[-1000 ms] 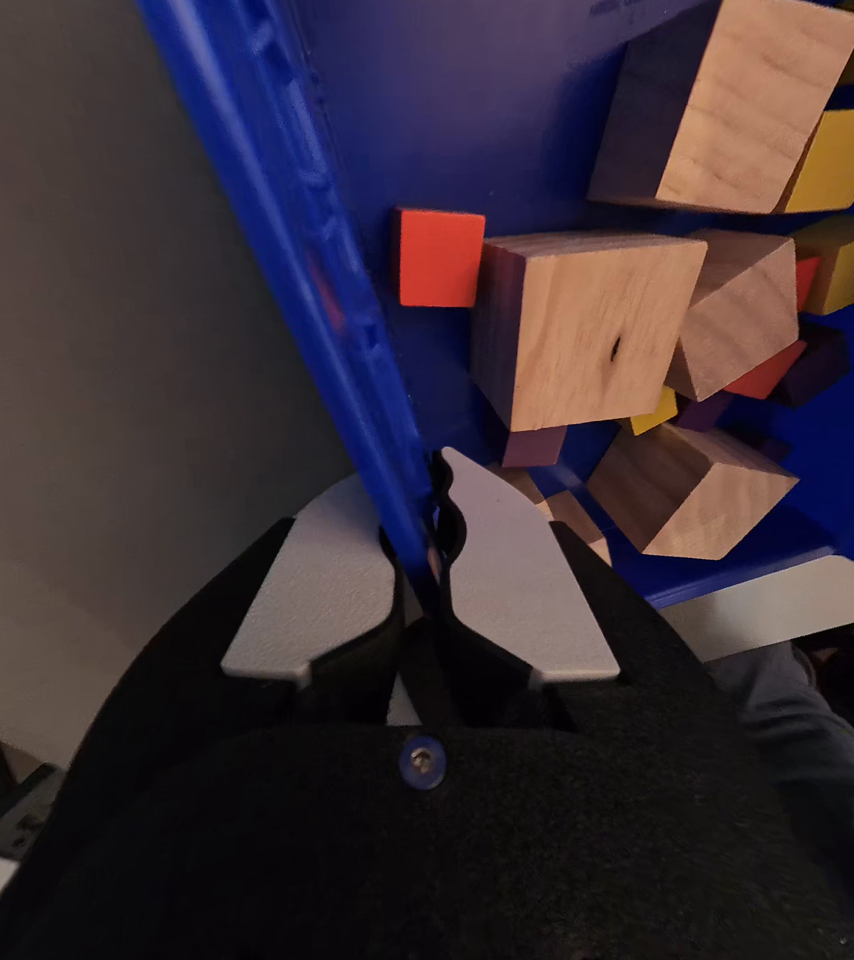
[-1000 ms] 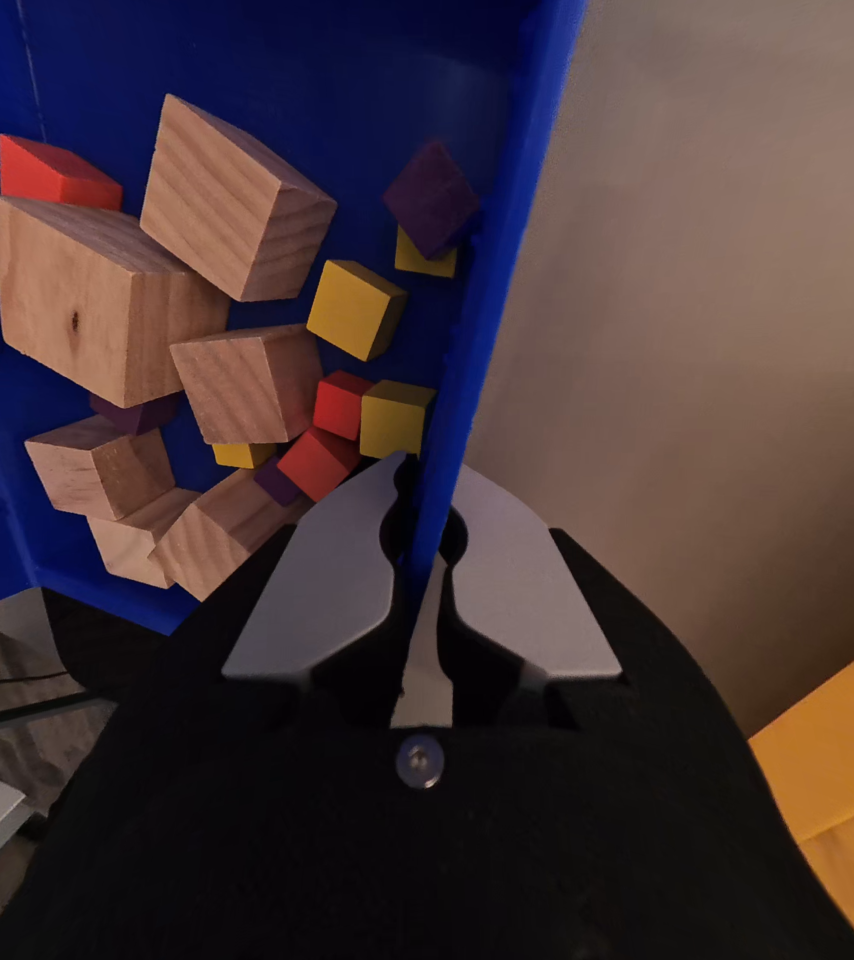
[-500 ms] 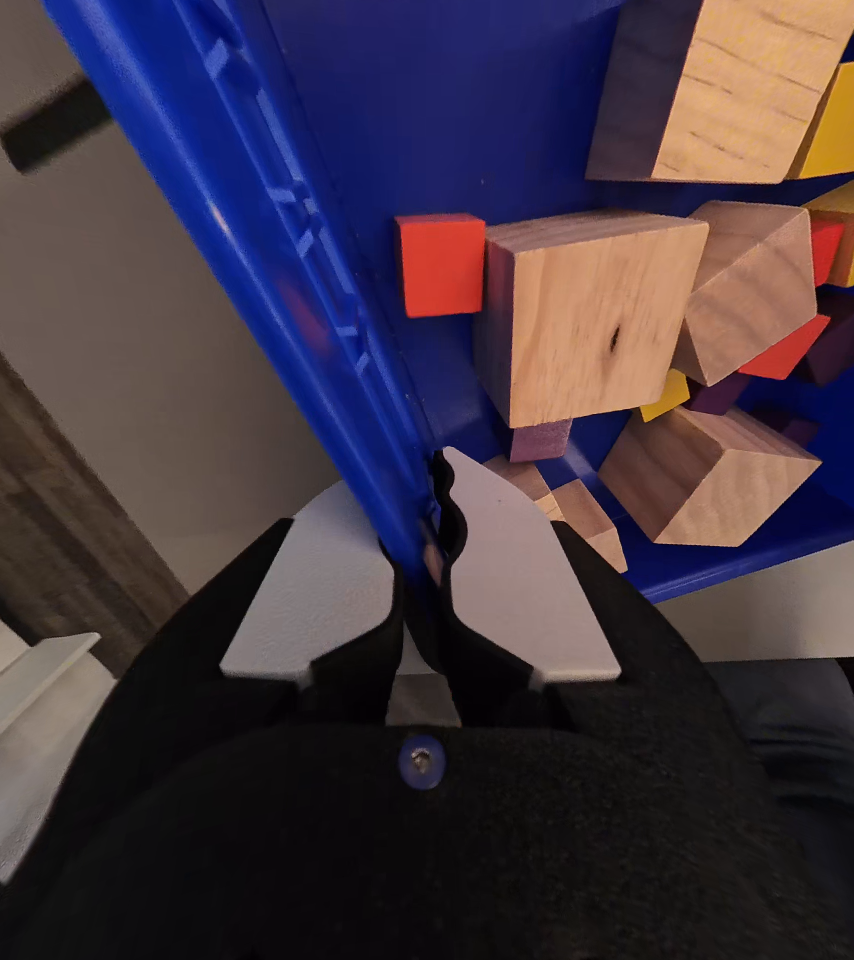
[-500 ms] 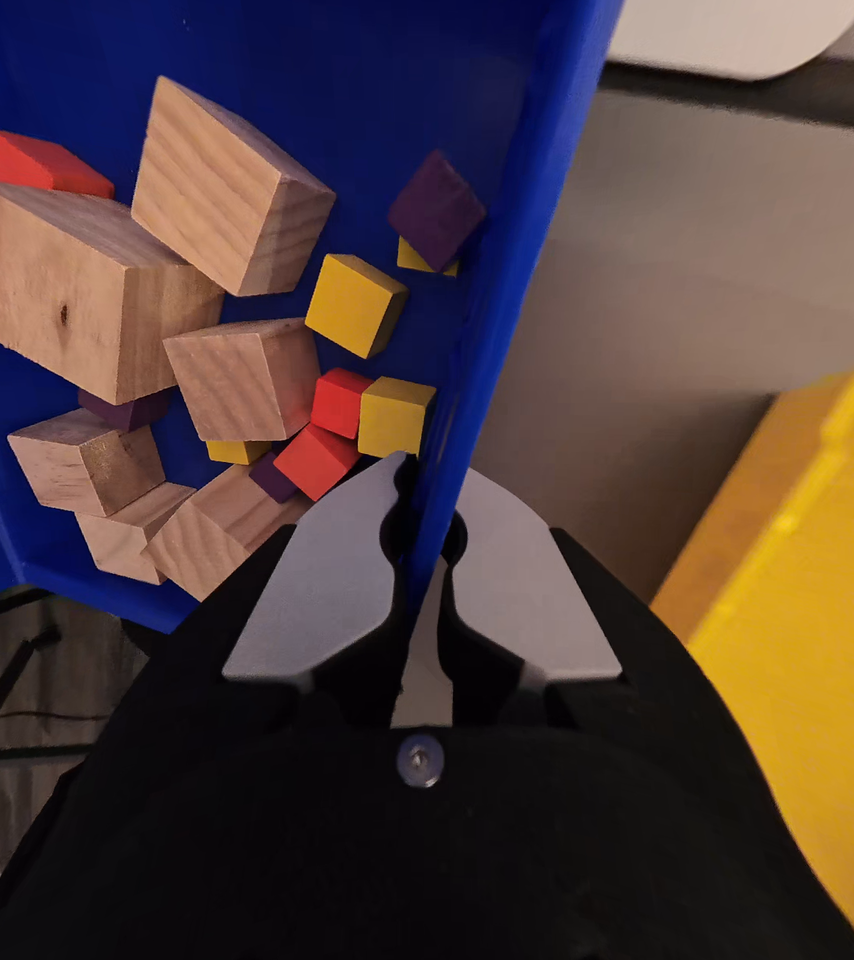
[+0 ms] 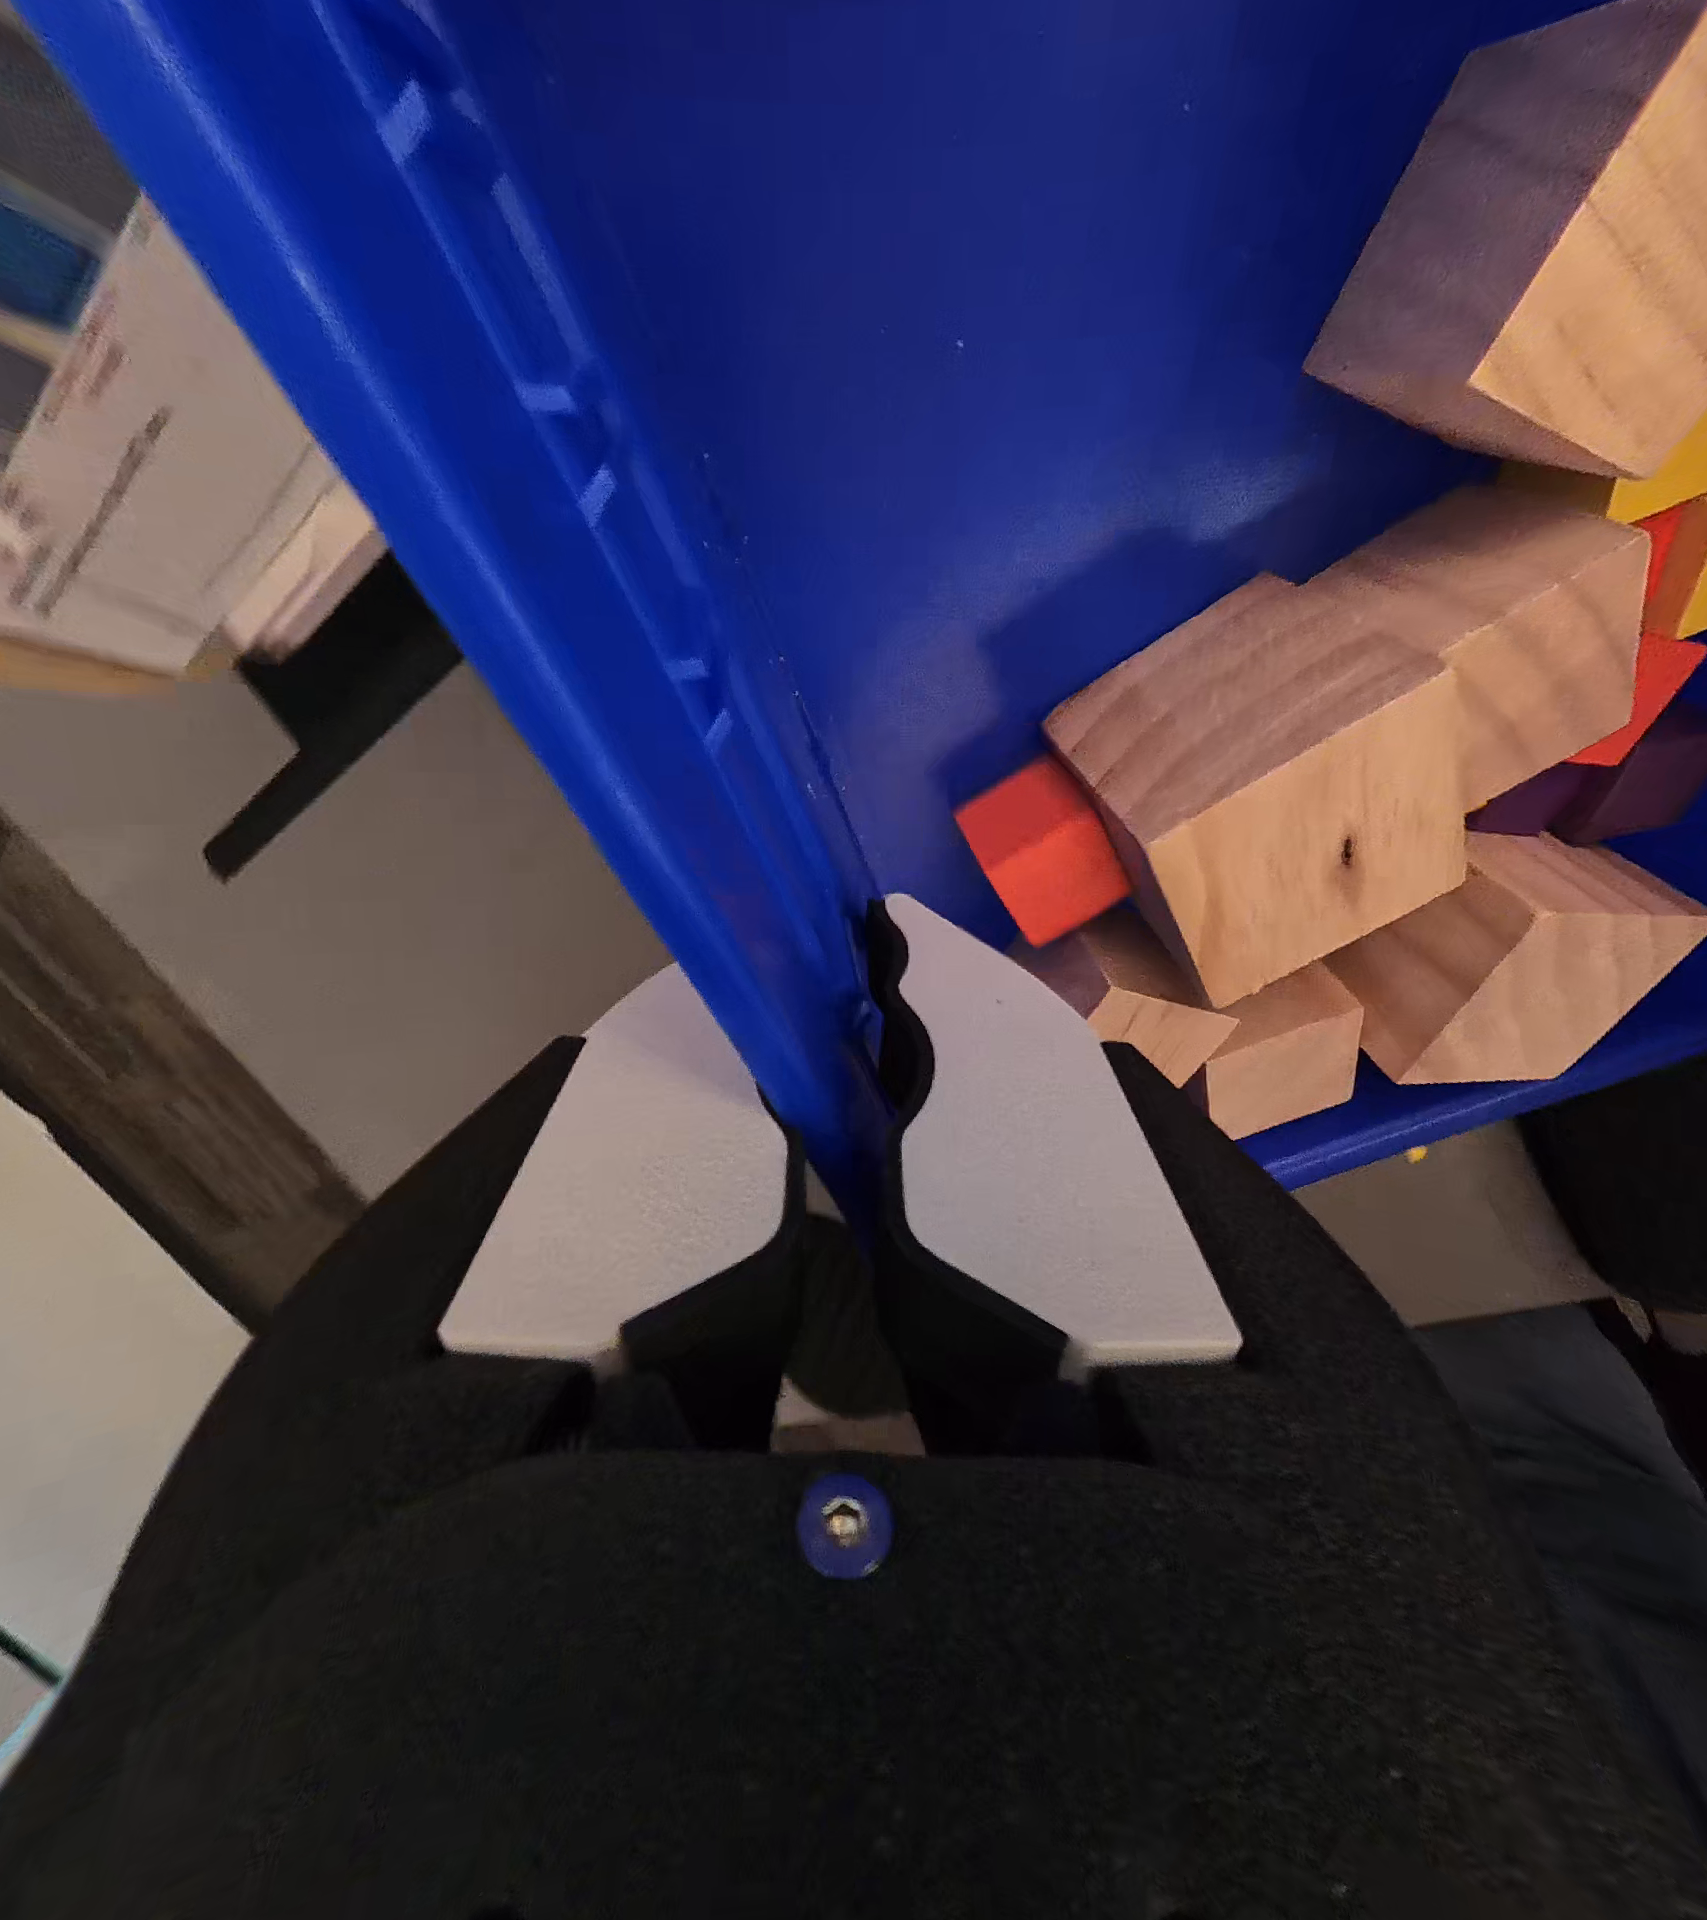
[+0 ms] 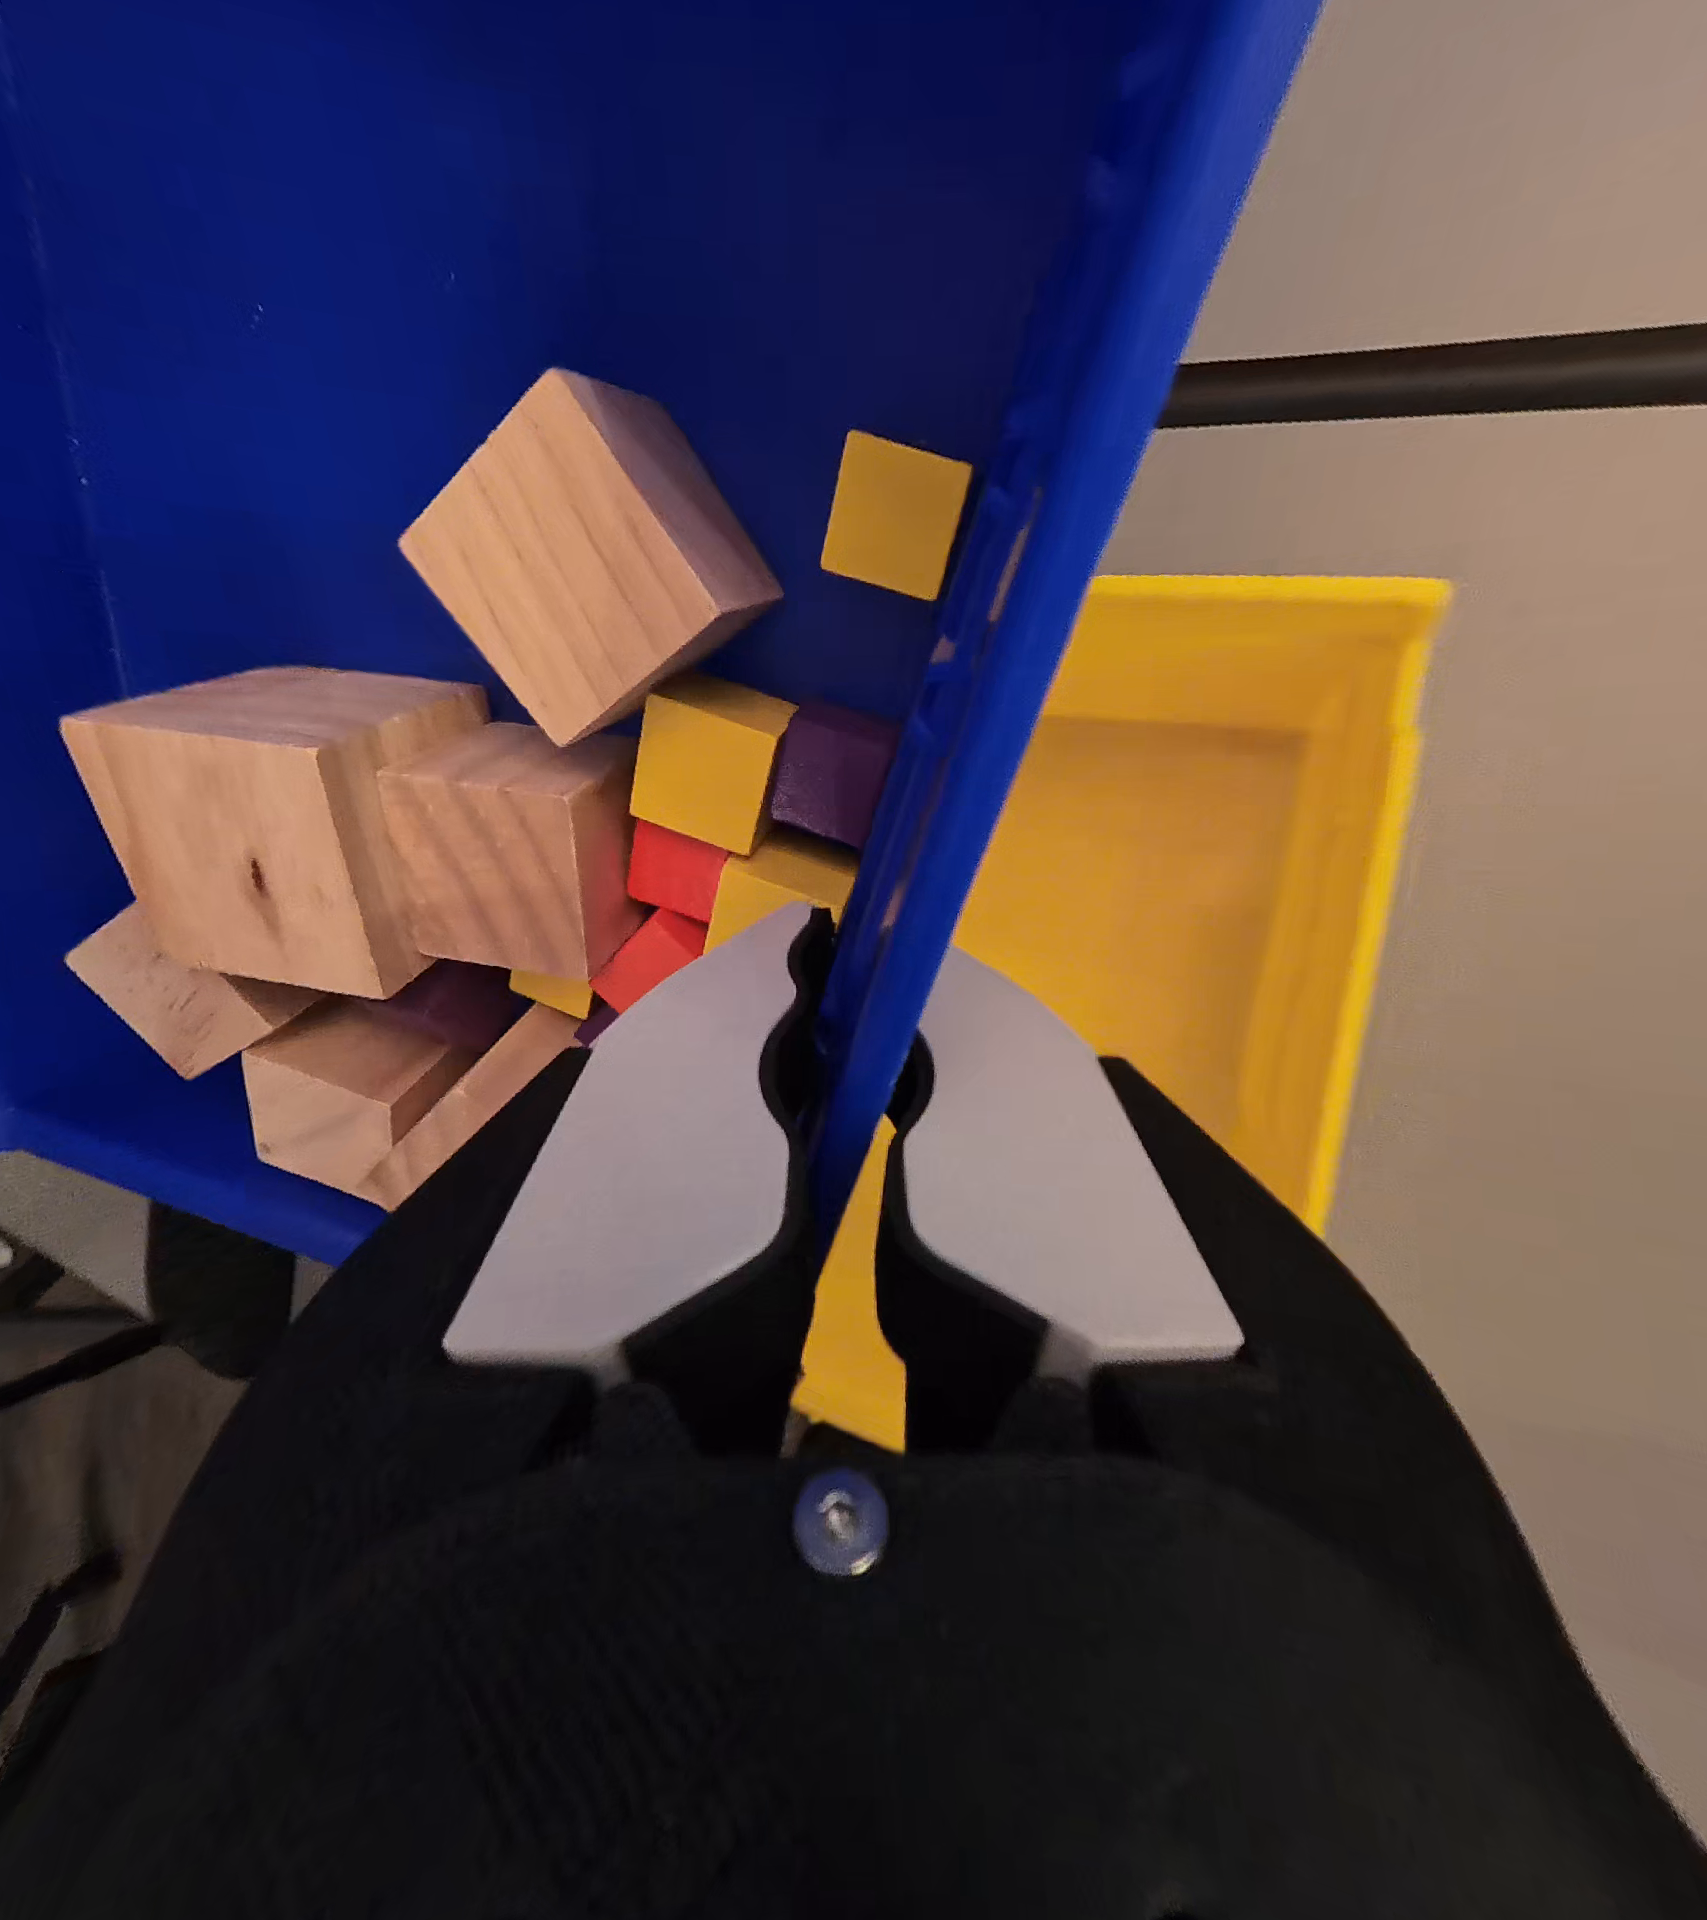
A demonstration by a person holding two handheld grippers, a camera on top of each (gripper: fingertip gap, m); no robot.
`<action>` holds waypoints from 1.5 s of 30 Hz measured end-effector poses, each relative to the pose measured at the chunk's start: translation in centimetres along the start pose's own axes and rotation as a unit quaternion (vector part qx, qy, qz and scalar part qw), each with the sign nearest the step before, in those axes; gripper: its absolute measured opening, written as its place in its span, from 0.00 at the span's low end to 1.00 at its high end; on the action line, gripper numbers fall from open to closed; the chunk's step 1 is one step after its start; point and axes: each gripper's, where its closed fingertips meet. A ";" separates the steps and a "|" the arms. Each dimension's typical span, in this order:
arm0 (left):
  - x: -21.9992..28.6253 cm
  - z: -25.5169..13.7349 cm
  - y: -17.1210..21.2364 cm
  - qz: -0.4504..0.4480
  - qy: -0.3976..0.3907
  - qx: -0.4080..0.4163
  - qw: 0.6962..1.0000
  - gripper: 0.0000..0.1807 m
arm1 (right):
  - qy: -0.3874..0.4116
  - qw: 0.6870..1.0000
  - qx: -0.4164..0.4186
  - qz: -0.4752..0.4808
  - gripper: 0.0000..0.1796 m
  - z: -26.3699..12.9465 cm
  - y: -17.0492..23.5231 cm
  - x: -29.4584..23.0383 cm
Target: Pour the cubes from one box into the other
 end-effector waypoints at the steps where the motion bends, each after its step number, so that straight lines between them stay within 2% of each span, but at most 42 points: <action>1: 1.0 0.0 -1.0 0.009 0.001 0.011 1.000 0.05 | 0.002 1.000 0.014 0.008 0.03 -0.3 0.0 1.3; 5: 4.3 -0.2 -3.0 0.059 -0.003 0.022 0.998 0.06 | 0.043 0.996 0.072 0.009 0.03 -1.2 0.2 5.4; 9: 5.3 0.3 -4.6 0.075 -0.017 0.056 0.995 0.04 | 0.069 0.988 0.138 0.006 0.04 -2.1 -0.1 7.1; 13: 5.3 1.1 -6.3 0.087 -0.046 0.091 0.991 0.03 | 0.013 0.988 0.148 0.028 0.04 -0.3 -0.1 8.0; 20: 5.1 -0.4 -7.7 0.074 -0.128 0.129 0.981 0.04 | -0.027 0.984 0.174 0.033 0.04 0.4 -1.5 8.7; 26: 6.3 -1.1 -7.9 0.069 -0.137 0.155 0.976 0.04 | -0.033 0.979 0.197 0.039 0.04 -0.7 -1.3 9.7; 33: 7.0 -4.7 -7.2 0.070 -0.156 0.233 0.957 0.03 | -0.009 0.965 0.263 0.021 0.04 -4.3 -1.3 9.4; 45: 6.5 -6.5 -5.3 0.042 -0.135 0.343 0.929 0.04 | 0.081 0.935 0.342 -0.047 0.04 -8.7 -1.6 7.3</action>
Point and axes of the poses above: each gripper's, where its closed fingertips meet, z out along the fingers, y out of its underside, x = y × z across the jaws, and after that the axes turned 11 degrees about -x, right-handed
